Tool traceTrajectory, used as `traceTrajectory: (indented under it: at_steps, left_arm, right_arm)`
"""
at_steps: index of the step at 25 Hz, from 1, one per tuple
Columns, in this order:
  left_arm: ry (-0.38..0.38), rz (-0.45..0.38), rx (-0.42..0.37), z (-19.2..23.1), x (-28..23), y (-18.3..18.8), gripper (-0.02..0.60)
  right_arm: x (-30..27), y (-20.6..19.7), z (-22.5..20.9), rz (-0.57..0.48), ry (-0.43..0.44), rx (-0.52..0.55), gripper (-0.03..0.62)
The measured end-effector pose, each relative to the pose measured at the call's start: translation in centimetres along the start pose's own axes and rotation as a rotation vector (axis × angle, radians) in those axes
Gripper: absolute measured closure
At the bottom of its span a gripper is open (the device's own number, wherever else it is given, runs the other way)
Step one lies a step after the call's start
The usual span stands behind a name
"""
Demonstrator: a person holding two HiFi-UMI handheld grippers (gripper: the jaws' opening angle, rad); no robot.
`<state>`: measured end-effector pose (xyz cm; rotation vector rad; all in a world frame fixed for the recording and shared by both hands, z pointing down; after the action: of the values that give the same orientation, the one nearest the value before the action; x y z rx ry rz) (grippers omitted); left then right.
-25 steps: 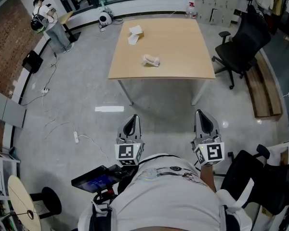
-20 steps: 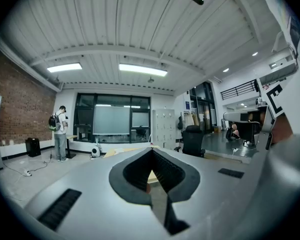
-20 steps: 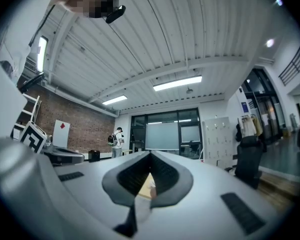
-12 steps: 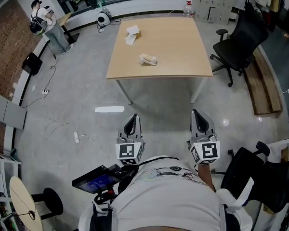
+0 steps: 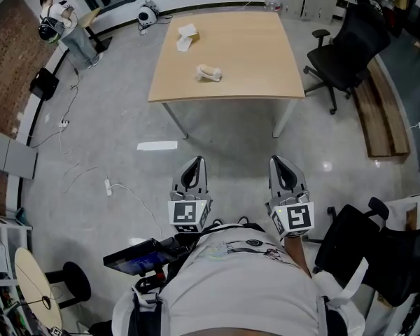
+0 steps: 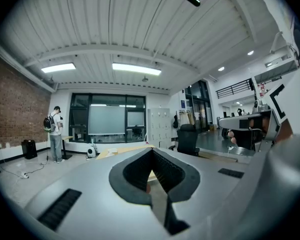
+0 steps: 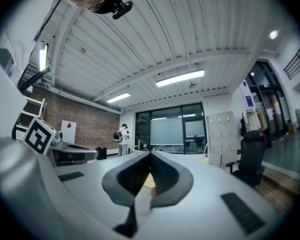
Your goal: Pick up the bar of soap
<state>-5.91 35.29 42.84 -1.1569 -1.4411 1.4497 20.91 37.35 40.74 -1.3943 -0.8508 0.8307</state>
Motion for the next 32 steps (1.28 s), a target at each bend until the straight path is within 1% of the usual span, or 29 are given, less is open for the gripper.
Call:
traceTrajectory:
  at_steps: [5,9,14,19,24,32]
  left_arm:
    - [0.004,0.026,0.006,-1.8,0.5,-0.1,0.58]
    - [0.009,0.039,0.0,-2.0,0.5,-0.6,0.58]
    - [0.002,0.06,-0.005,-2.0,-0.8,-0.9,0.58]
    - [0.003,0.049,0.009,-0.6,-3.3,-1.3,0.58]
    - [-0.016,0.029,0.013,0.8,-7.0,-0.9,0.58]
    - [-0.019,0.019,0.015,5.1,-12.4,-0.1,0.58]
  right_arm:
    - [0.8,-0.6,-0.6,0.018,0.013,-0.022,0.591]
    - [0.4,-0.8,-0.7,0.018,0.037,-0.032,0.591]
    - [-1.1,-1.1,-1.3,0.016,0.07,-0.031,0.591]
    - [-4.1,-1.3,-1.6,0.02,0.09,-0.025,0.59]
    - [-7.6,-1.1,-3.1,0.016,0.078,-0.013,0.591]
    - [-14.5,-0.2,-4.1,-0.002,0.074,0.001,0.59]
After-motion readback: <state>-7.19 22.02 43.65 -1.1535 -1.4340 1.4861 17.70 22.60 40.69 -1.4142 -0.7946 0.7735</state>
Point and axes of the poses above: the fingertips, and each gripper's own axes: x backward along the fingers, z to its left, y out of its top, the point moved 10 cm from there along x, backward along the fingers, and after that the axes turned 4 degrees about y, right-handed, at the moved point
